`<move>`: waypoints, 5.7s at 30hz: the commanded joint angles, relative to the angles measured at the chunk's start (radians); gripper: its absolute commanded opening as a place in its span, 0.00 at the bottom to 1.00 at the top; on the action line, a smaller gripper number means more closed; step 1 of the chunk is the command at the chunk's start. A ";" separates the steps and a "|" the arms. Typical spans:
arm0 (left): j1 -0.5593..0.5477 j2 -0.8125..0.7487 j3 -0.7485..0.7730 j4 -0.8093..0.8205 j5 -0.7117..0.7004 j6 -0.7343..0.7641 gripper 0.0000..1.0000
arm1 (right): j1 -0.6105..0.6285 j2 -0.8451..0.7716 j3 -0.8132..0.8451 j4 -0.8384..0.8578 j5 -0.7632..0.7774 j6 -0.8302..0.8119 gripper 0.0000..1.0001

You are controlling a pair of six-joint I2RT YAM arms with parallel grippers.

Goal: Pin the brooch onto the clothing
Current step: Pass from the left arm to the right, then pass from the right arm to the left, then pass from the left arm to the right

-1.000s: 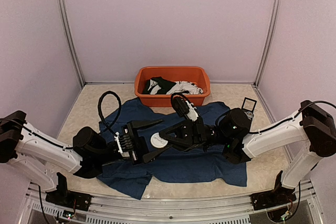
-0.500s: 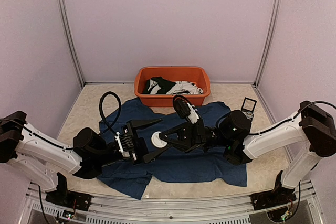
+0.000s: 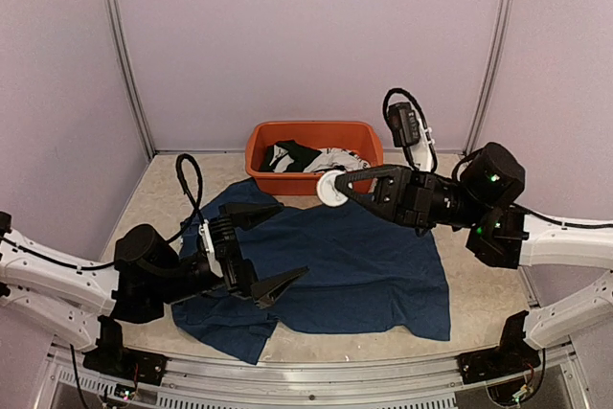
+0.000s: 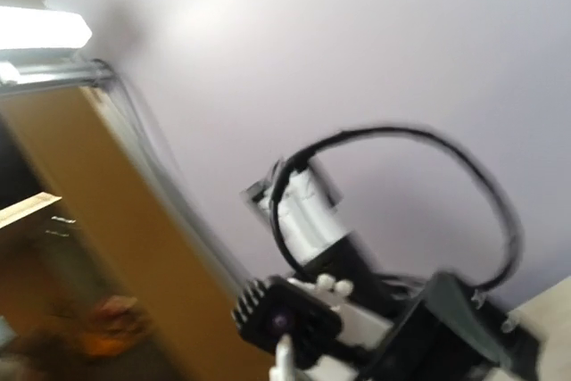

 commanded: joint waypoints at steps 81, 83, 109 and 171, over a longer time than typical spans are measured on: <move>0.306 -0.021 0.555 -1.416 0.574 -0.490 0.04 | 0.024 0.226 0.244 -0.568 -0.062 -0.561 0.00; 0.307 -0.022 0.554 -1.413 0.575 -0.488 0.00 | 0.024 0.226 0.247 -0.565 -0.062 -0.559 0.00; 0.309 -0.085 0.515 -1.370 0.599 -0.496 0.00 | -0.002 0.197 0.222 -0.568 -0.018 -0.546 0.27; 0.223 -0.070 0.546 -1.483 0.302 -0.344 0.78 | 0.021 0.292 0.263 -0.649 -0.153 -0.408 0.00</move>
